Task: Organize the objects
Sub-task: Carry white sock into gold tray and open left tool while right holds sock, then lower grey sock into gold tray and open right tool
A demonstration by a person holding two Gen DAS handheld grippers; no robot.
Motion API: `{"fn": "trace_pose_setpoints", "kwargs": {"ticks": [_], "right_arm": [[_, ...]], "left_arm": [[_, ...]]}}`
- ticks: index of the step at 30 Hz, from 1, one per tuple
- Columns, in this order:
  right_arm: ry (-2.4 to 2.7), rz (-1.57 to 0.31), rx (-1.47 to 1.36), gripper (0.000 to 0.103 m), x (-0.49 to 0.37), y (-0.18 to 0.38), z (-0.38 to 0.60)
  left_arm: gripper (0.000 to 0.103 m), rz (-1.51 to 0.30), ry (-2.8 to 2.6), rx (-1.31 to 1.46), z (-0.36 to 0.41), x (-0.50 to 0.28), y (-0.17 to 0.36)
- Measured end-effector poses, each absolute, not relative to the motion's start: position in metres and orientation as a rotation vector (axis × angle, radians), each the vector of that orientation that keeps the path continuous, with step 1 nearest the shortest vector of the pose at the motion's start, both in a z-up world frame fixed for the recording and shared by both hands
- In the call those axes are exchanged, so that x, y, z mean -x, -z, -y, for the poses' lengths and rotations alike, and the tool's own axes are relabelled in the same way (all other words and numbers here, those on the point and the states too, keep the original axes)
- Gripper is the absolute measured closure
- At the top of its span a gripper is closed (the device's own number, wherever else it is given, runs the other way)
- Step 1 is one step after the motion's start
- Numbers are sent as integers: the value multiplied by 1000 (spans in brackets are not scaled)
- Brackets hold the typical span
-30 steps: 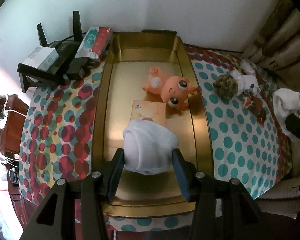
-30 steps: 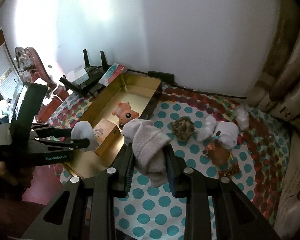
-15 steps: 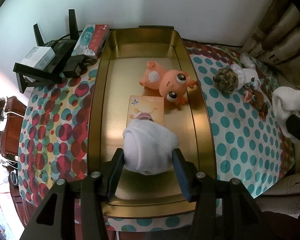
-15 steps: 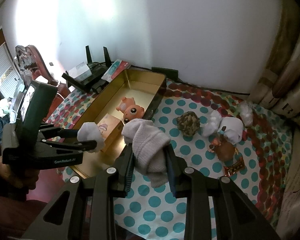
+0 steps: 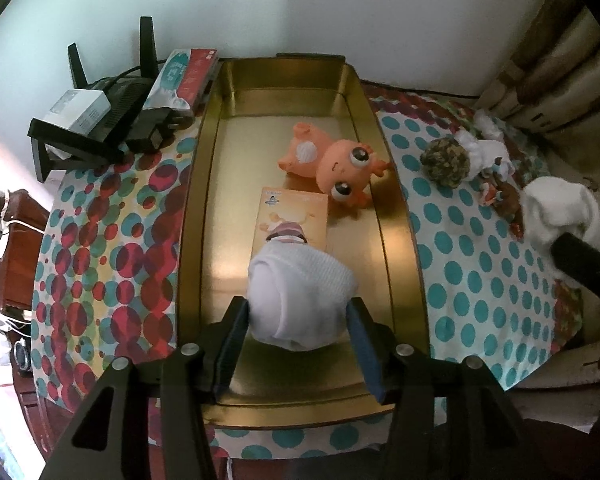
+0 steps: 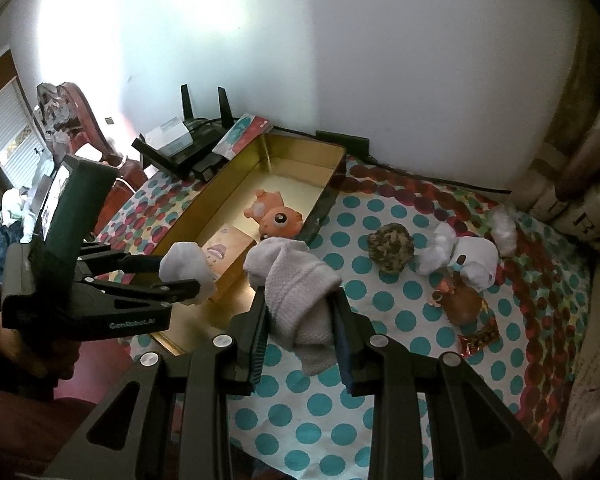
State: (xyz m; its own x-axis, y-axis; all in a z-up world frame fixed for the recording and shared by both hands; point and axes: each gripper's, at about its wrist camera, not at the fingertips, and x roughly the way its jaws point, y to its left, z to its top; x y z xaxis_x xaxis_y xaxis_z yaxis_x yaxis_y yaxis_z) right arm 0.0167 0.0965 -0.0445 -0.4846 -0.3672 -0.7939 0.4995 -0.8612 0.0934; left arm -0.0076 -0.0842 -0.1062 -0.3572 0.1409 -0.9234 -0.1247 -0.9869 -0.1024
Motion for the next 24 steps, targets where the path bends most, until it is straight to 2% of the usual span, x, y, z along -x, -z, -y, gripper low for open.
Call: {"fn": "trace_pose_setpoints", "kwargs": {"ticks": [10,24], "right_arm": [[2312,-214,-1198,75,-17,47,-89],[2232,-277,-1178,75,-10,53,-59]], "left_arm": [[50,20,-2451,1564,91,0,82],[50,248,-2612,1551,135,-3,67]]}}
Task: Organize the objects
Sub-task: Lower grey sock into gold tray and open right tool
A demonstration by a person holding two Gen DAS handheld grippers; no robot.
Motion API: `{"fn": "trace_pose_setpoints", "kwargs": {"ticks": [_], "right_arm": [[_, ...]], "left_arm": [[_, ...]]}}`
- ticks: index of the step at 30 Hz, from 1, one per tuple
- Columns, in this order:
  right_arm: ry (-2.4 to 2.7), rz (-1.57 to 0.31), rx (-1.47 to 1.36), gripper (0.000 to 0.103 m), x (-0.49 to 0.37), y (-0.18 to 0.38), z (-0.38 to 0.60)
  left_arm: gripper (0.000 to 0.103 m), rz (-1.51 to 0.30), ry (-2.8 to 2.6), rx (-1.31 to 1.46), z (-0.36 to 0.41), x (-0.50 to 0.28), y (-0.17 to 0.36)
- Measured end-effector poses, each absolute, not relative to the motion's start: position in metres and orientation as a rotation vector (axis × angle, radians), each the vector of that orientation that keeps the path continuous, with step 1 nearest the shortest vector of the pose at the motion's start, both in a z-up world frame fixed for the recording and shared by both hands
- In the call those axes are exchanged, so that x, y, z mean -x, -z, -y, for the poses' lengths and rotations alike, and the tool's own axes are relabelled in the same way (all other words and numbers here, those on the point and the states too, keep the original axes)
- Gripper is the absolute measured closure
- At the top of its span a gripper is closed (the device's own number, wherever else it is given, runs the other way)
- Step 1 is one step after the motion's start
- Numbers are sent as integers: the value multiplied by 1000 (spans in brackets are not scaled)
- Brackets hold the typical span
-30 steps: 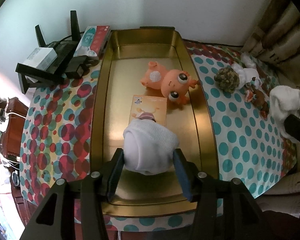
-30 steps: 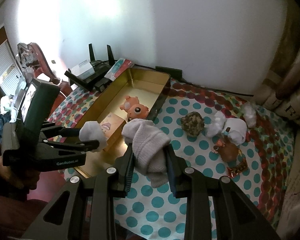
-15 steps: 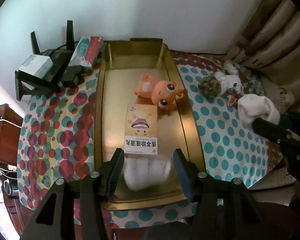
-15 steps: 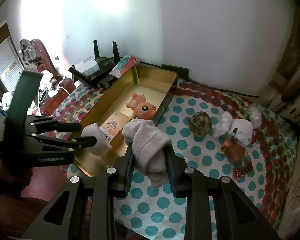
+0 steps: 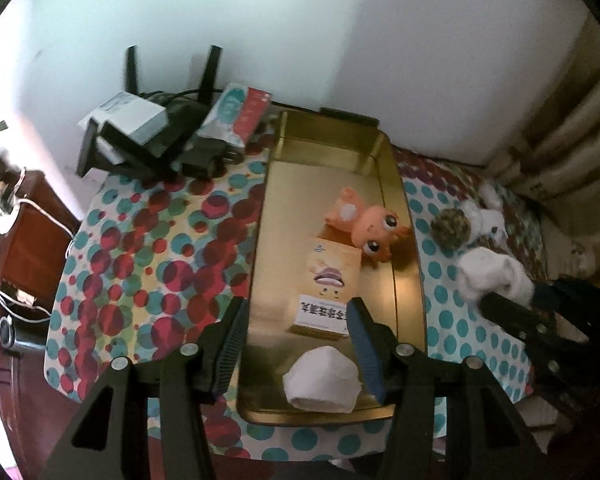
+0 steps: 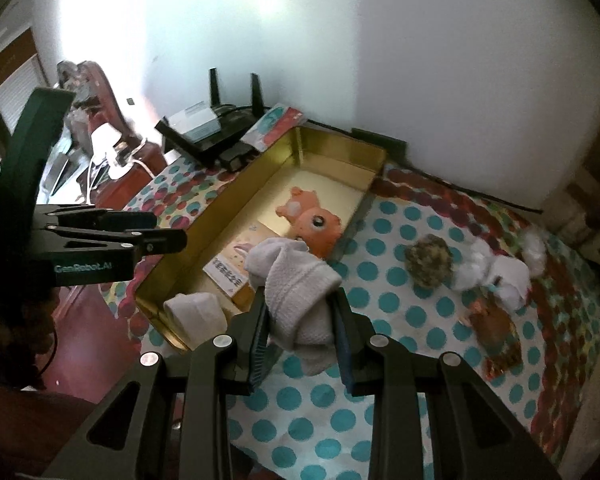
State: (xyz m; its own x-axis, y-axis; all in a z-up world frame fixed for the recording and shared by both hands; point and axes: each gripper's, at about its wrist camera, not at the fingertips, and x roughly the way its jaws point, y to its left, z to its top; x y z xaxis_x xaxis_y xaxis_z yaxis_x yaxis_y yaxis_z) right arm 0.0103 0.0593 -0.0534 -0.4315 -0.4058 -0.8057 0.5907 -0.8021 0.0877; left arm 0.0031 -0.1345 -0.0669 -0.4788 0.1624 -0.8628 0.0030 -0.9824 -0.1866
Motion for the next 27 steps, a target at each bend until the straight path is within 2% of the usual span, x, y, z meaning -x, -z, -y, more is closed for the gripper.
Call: {"fn": "trace_pose_setpoints", "kwargs": {"ticks": [6,13,27], "right_arm": [[2161,-262,-1185,75,16,62,-27],[2108,-328,-1188,75,32,78,15],[2077,-298,-1294,73,52,109,40]], "left_arm": [[50,261,-2636,1569,145,-15,67],[50,305,-2682,1574,161,-27,64],[50,350,-2707,1637,184,-37,67]]}}
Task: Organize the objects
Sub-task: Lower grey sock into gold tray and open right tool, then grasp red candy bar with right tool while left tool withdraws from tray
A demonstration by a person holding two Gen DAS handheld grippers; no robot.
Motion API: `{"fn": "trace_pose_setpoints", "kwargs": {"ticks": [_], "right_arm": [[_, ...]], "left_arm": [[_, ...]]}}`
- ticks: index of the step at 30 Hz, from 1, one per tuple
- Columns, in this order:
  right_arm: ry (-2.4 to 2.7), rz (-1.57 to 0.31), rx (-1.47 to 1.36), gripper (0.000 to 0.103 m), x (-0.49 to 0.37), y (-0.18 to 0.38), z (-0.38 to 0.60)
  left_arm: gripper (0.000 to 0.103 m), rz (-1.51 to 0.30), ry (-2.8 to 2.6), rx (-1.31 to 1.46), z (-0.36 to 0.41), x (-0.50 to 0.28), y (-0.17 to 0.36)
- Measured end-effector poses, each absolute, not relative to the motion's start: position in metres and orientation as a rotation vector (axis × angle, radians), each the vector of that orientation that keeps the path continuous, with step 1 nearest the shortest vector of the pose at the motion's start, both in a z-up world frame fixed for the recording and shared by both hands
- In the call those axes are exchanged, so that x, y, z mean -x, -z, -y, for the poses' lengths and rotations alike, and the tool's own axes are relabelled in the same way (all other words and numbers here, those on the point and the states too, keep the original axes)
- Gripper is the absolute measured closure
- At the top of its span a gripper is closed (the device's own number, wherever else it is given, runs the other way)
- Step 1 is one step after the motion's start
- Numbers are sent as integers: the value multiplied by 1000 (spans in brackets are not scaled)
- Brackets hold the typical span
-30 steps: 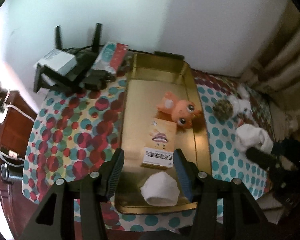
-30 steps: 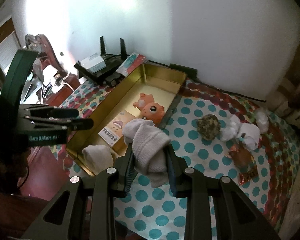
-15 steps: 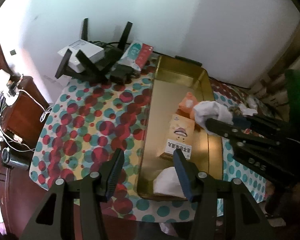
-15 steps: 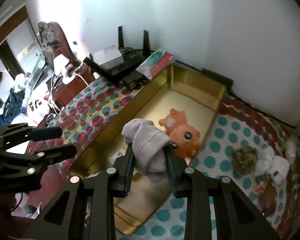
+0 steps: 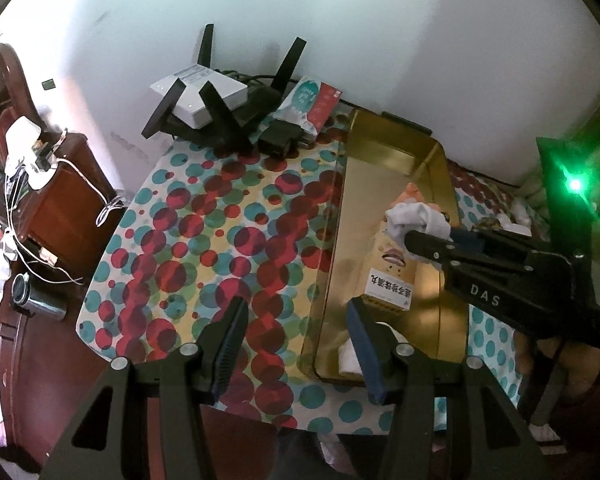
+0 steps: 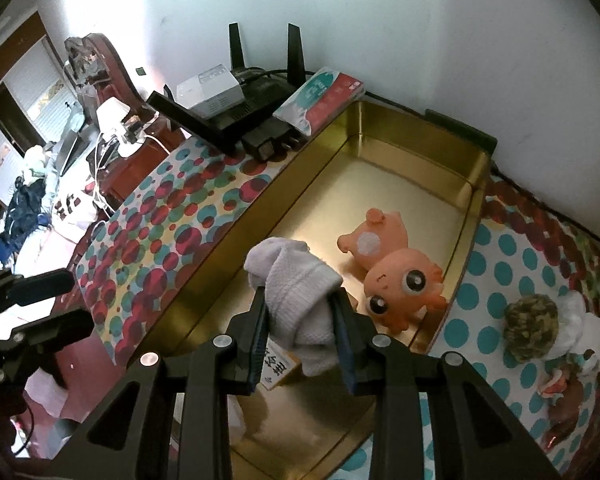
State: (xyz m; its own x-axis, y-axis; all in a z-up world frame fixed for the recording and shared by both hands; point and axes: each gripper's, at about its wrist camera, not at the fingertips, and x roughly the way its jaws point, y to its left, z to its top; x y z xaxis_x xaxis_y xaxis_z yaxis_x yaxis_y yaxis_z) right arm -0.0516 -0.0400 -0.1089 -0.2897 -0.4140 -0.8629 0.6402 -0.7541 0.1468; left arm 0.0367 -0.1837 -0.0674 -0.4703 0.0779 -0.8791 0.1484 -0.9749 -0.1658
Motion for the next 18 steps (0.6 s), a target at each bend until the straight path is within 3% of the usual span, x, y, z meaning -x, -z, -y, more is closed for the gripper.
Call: {"fn": "trace_pose_setpoints", "kwargs": {"ticks": [8,11,14,18], "right_arm": [[2077,-295,-1291,70,52,111,42],[2079,-267,-1287,65,54,111,40],[2091,-236,-1260,49,53,105,33],[2134,-184,-1216,46,51,90,15]], "left_arm": [[50,-328,2632,-1598,181,-34,67],[50,-318,2642,-1597,175,-32,65],[50,-306,2655,-1604,167,-28,65],[50,-288,2686,-1614,152,-21,63]]}}
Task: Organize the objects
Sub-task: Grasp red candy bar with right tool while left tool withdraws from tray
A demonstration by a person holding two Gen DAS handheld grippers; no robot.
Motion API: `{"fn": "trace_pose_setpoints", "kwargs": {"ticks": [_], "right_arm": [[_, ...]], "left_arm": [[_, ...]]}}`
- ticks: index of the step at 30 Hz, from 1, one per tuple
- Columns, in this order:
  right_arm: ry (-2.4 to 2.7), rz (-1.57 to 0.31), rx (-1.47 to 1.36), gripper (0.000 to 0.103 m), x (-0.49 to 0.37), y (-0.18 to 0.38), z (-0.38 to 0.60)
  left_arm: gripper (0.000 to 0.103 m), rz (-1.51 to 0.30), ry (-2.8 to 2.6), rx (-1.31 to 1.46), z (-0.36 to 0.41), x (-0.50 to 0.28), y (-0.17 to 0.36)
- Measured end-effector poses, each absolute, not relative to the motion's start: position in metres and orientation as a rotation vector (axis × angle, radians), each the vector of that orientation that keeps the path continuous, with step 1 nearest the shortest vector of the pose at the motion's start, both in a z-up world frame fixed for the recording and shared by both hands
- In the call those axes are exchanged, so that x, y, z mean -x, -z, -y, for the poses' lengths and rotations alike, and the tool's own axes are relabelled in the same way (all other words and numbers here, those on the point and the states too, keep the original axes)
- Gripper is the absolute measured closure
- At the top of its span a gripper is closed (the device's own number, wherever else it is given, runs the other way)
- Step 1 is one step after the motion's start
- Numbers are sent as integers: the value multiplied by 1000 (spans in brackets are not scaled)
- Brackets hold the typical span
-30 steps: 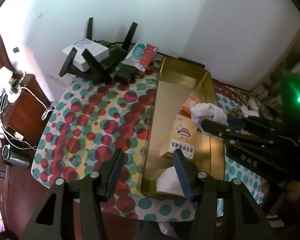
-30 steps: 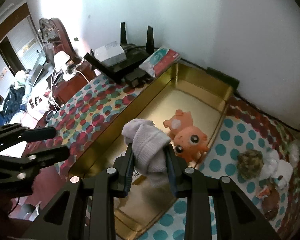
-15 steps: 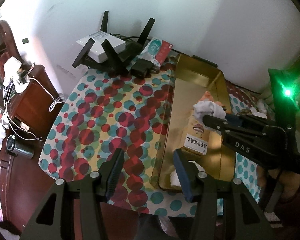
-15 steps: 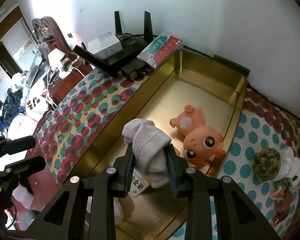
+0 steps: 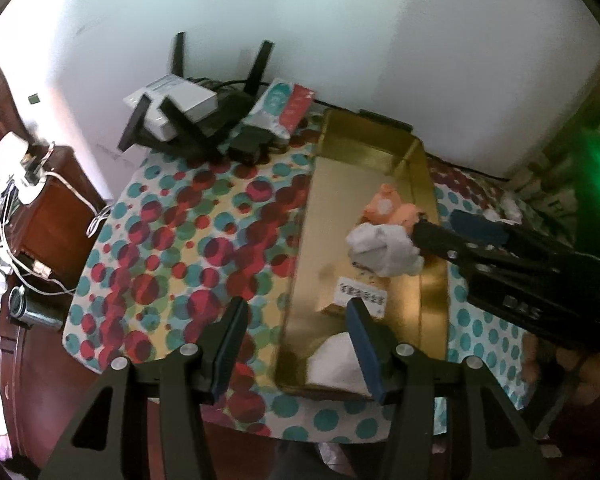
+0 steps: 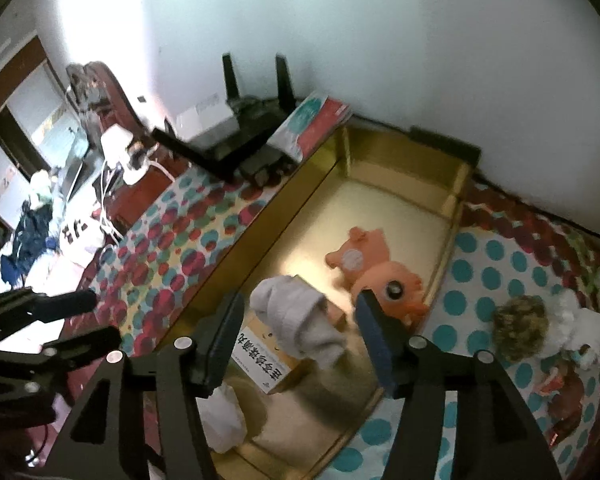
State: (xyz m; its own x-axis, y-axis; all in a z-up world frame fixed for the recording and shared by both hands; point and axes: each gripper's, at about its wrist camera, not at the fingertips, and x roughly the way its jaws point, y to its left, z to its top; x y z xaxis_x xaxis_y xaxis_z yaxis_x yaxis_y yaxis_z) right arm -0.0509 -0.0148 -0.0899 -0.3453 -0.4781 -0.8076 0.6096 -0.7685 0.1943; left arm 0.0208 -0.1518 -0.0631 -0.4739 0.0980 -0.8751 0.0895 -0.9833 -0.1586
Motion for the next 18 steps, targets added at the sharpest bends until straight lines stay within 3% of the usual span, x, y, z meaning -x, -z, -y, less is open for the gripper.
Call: {"fn": "trace_pose_setpoints", "kwargs": {"ticks": [8,18], "right_arm": [[2284,-94,-1203,44,32,69,-66],[2499,113,-1465,44,33,102,-208]], "left_arm": [[50,219,-2613,1541,103,1,59],[50,96,-2515,1489,30,21,57]]}}
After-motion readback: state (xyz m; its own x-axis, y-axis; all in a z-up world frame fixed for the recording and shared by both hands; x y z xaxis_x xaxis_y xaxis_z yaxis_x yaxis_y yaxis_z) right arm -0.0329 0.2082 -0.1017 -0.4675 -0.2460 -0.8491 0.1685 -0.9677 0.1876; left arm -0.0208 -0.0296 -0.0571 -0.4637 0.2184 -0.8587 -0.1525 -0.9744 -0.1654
